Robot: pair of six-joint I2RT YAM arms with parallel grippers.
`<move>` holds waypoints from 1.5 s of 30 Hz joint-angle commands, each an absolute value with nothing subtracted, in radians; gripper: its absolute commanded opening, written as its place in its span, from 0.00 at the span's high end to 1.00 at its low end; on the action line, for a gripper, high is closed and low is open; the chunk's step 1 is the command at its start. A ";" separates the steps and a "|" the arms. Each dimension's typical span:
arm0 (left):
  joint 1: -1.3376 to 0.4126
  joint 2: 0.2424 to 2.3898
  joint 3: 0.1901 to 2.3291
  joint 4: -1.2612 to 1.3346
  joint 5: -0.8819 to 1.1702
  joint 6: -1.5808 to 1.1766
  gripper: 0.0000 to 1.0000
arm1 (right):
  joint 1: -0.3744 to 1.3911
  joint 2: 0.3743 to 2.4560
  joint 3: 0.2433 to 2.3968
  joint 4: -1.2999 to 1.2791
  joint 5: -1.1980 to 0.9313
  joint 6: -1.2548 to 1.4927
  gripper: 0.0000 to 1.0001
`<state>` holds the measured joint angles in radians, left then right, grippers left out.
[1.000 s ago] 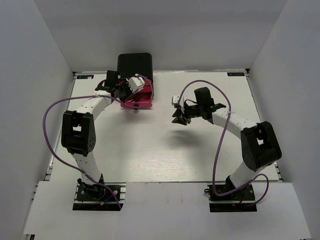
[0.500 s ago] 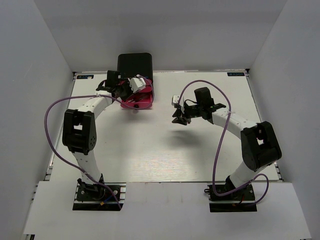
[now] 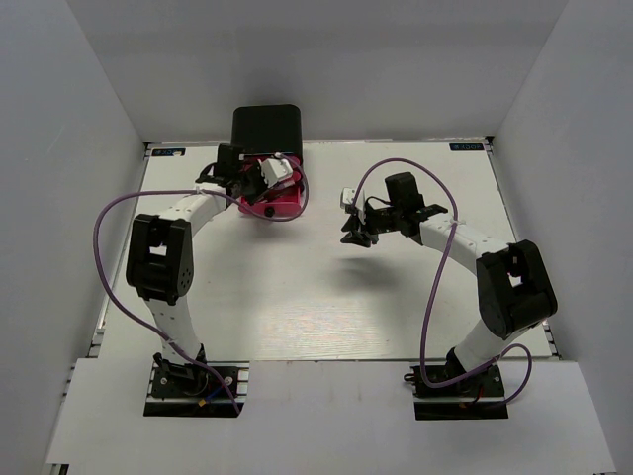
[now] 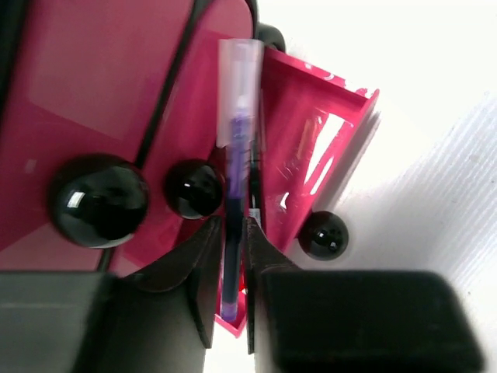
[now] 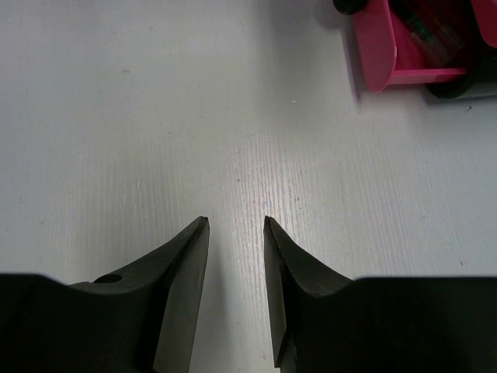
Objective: Sort the stationery into containers
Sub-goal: Place the pen in the drawer, then close the drawer in the storage box.
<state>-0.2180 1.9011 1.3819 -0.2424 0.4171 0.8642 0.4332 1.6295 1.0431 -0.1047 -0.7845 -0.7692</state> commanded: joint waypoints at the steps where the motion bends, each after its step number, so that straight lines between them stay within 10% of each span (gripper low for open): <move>1: -0.224 1.882 1.365 -0.224 0.416 0.865 0.68 | 0.431 1.617 1.051 -0.101 -0.793 -0.776 0.59; 4: -0.224 1.871 1.344 -0.213 0.416 0.865 0.62 | 0.431 1.615 1.051 -0.101 -0.793 -0.776 0.59; 13: -0.233 1.781 1.333 -0.169 0.416 0.795 0.00 | 0.428 1.611 1.048 -0.100 -0.792 -0.776 0.56; 21: -0.233 1.498 1.197 -0.112 0.402 0.588 0.00 | 0.429 1.606 1.045 -0.100 -0.781 -0.755 0.10; 26: -0.207 1.381 1.057 -0.101 0.275 0.222 0.00 | 0.433 1.628 1.074 -0.094 -0.799 -0.749 0.10; 29: -0.207 1.345 0.928 -0.087 0.192 -0.082 0.00 | 0.437 1.670 1.126 -0.127 -0.830 -0.756 0.28; 31: -0.207 1.336 0.821 -0.031 0.204 -0.261 0.00 | 0.437 1.722 1.181 -0.203 -0.860 -0.765 0.70; 32: -0.207 1.336 0.787 -0.002 0.204 -0.322 0.11 | 0.437 1.736 1.202 -0.224 -0.867 -0.772 0.91; 33: -0.207 1.327 0.720 0.077 0.215 -0.386 0.49 | 0.439 1.750 1.265 -0.245 -0.868 -0.772 1.00; 37: -0.207 1.353 0.640 0.227 0.193 -0.670 0.89 | 0.440 1.773 1.281 -0.253 -0.867 -0.755 1.00; 45: -0.218 1.551 0.713 0.284 0.121 -0.818 0.51 | 0.436 1.726 1.213 -0.221 -0.836 -0.739 0.83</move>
<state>-0.2077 1.4868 0.6464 0.2287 0.1787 -0.7082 0.4343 1.7802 1.2358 -0.2295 -0.8326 -0.7506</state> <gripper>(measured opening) 0.457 0.166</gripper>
